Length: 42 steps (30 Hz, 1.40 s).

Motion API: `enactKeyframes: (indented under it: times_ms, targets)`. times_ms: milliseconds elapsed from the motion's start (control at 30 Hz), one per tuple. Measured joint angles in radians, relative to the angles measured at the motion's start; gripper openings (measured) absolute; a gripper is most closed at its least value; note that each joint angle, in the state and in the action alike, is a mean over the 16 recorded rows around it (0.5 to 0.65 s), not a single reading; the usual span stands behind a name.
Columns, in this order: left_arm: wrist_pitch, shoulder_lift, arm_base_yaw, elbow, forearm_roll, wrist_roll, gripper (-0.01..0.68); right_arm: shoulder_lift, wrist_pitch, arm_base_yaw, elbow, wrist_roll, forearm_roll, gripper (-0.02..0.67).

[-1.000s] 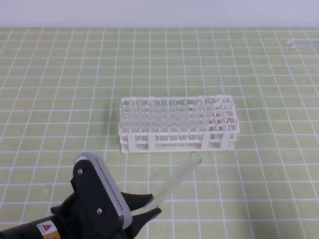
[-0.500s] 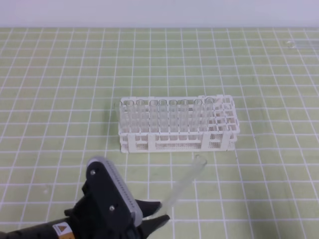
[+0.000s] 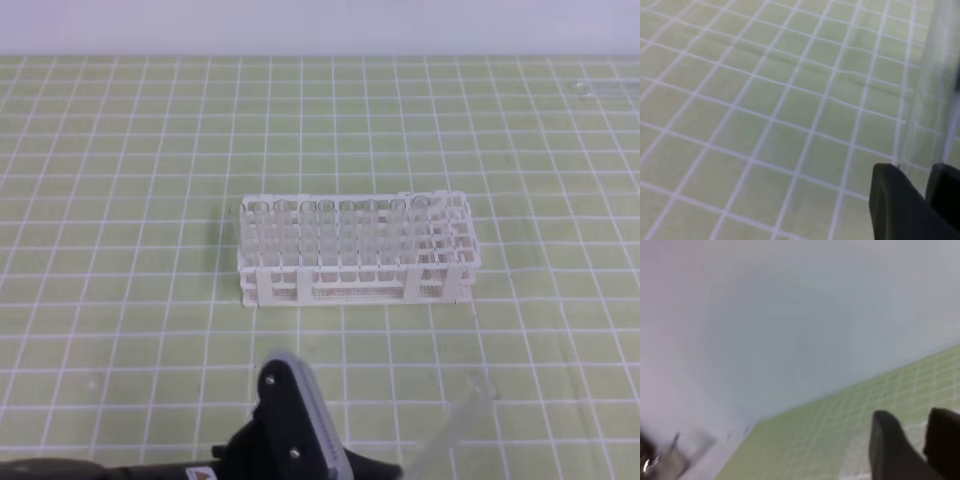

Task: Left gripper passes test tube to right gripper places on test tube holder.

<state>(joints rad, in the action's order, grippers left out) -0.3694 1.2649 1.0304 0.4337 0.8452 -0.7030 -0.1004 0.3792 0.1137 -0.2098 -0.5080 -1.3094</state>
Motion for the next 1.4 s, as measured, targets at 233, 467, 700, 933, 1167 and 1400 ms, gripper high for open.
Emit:
enactKeyframes:
  times_ms: [233,467,700,933,1167,1400]
  targets:
    - [-0.17,0.097,0.0,0.0,0.001,0.014,0.065,-0.169,0.19,0.001,-0.067,-0.409,-0.228,0.32]
    - [-0.284,0.156,0.0,0.014,0.001,0.033,0.077,-0.312,0.347,0.001,-0.076,-0.676,-0.353,0.405]
    - [-0.316,0.174,0.0,0.052,-0.001,0.048,0.059,-0.371,0.442,0.001,-0.076,-0.787,-0.378,0.414]
    - [-0.311,0.177,0.0,0.101,0.001,0.05,0.047,-0.379,0.487,0.001,-0.076,-0.825,-0.384,0.415]
    - [-0.307,0.177,0.0,0.133,0.002,0.049,0.059,-0.379,0.514,0.001,-0.076,-0.837,-0.383,0.415]
    - [-0.314,0.179,0.0,0.147,0.004,0.049,0.059,-0.379,0.518,0.001,-0.076,-0.839,-0.369,0.403]
